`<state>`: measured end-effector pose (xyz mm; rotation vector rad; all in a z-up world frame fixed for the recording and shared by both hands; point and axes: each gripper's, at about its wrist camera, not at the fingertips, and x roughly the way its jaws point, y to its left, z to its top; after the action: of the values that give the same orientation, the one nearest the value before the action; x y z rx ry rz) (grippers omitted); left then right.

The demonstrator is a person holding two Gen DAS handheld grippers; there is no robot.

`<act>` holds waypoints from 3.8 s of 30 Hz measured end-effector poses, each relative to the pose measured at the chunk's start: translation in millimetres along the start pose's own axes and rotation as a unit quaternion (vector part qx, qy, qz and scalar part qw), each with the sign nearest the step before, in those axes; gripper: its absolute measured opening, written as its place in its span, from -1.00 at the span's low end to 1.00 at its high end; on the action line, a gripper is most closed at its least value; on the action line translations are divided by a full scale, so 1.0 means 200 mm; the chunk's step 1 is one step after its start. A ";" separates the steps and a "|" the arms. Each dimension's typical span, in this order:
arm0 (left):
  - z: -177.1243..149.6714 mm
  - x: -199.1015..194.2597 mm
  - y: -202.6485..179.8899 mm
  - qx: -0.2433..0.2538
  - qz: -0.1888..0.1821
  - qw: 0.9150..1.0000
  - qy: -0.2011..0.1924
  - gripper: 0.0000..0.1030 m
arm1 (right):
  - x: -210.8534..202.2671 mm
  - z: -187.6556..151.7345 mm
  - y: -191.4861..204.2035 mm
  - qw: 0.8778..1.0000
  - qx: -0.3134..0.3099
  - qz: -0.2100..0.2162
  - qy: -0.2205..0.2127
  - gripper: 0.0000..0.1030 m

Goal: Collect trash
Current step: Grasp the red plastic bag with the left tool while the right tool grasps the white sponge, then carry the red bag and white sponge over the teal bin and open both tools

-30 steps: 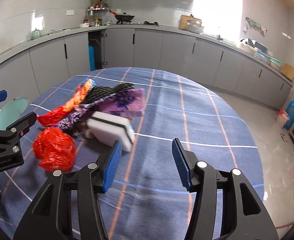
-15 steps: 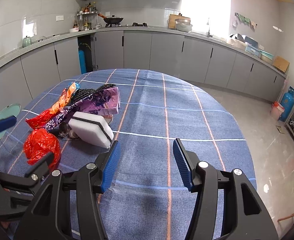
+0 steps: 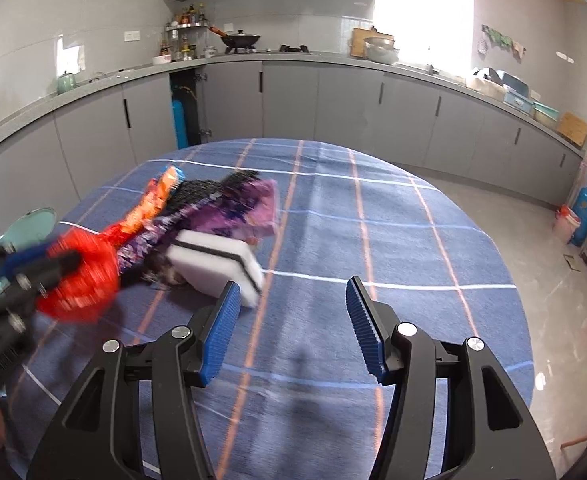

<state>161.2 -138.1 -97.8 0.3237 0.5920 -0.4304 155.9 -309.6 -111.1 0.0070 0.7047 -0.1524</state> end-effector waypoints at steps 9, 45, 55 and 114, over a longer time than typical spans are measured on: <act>0.01 0.00 0.24 -0.031 0.116 0.993 -0.013 -0.72 | 0.10 0.09 0.18 0.999 -0.024 0.029 0.008 0.25; -0.08 -0.07 0.58 -0.078 0.201 0.977 -0.007 -0.72 | -0.12 0.18 0.38 0.997 -0.059 0.050 -0.030 -0.64; -0.15 -0.12 0.78 -0.109 0.242 0.964 0.001 -0.72 | -0.09 0.30 0.66 0.989 -0.093 0.105 -0.053 -0.63; -0.37 -0.08 1.51 -0.181 0.336 0.922 0.059 -0.70 | 0.22 0.44 1.63 0.949 -0.185 0.252 -0.033 -0.55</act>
<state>259.0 156.6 -94.9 0.1803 0.6242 0.3635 291.6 1.2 -87.2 -0.1754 0.6367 0.4709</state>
